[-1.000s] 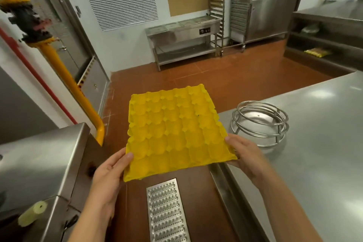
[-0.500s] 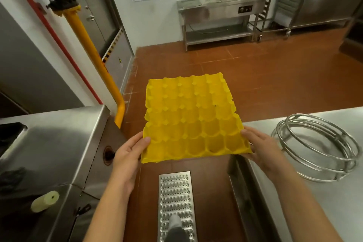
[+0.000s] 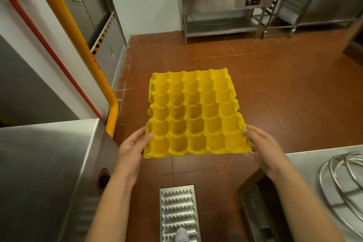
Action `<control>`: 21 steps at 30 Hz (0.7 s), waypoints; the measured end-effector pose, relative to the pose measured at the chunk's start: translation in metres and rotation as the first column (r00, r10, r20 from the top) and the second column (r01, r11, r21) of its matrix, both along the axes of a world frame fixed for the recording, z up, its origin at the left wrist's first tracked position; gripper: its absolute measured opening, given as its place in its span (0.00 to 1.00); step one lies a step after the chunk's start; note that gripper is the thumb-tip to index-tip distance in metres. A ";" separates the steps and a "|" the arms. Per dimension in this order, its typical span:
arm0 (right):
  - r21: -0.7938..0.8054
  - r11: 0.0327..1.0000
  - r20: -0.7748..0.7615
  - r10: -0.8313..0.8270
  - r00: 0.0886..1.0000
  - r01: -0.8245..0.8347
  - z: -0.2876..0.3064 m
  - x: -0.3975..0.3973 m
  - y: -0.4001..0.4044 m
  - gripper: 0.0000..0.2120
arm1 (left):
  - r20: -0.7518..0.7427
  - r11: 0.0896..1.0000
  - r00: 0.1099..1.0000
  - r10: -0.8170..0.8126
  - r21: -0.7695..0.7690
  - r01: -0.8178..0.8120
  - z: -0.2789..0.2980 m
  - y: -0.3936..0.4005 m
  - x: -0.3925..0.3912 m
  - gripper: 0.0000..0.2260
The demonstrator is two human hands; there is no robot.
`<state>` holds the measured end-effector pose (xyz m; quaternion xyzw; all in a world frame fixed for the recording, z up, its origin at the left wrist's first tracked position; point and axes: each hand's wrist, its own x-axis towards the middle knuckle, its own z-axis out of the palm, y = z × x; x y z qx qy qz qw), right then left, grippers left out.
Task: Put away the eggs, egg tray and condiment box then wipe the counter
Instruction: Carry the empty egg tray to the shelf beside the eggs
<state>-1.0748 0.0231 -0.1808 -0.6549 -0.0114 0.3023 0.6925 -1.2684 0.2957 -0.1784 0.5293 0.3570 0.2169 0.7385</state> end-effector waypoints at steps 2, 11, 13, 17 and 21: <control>-0.011 1.000 -0.012 -0.011 1.000 0.011 -0.003 0.015 0.015 0.09 | -0.004 1.000 1.000 -0.005 -0.004 0.005 0.000 0.019 0.022 0.12; 0.029 0.997 -0.043 -0.063 0.997 0.065 -0.020 0.138 0.051 0.09 | -0.027 0.994 0.993 -0.112 0.002 0.113 -0.011 0.068 0.157 0.21; 0.049 0.996 -0.039 -0.071 0.997 0.073 -0.023 0.177 0.060 0.10 | -0.037 0.990 0.990 -0.138 0.024 0.139 -0.008 0.075 0.194 0.24; 0.042 0.996 -0.015 -0.074 0.997 0.074 -0.020 0.259 0.078 0.09 | -0.037 0.984 0.986 -0.162 0.062 0.164 0.008 0.089 0.272 0.23; 0.060 0.995 0.020 -0.077 0.997 0.076 -0.008 0.334 0.094 0.09 | -0.016 0.983 0.989 -0.149 0.107 0.150 0.029 0.098 0.345 0.23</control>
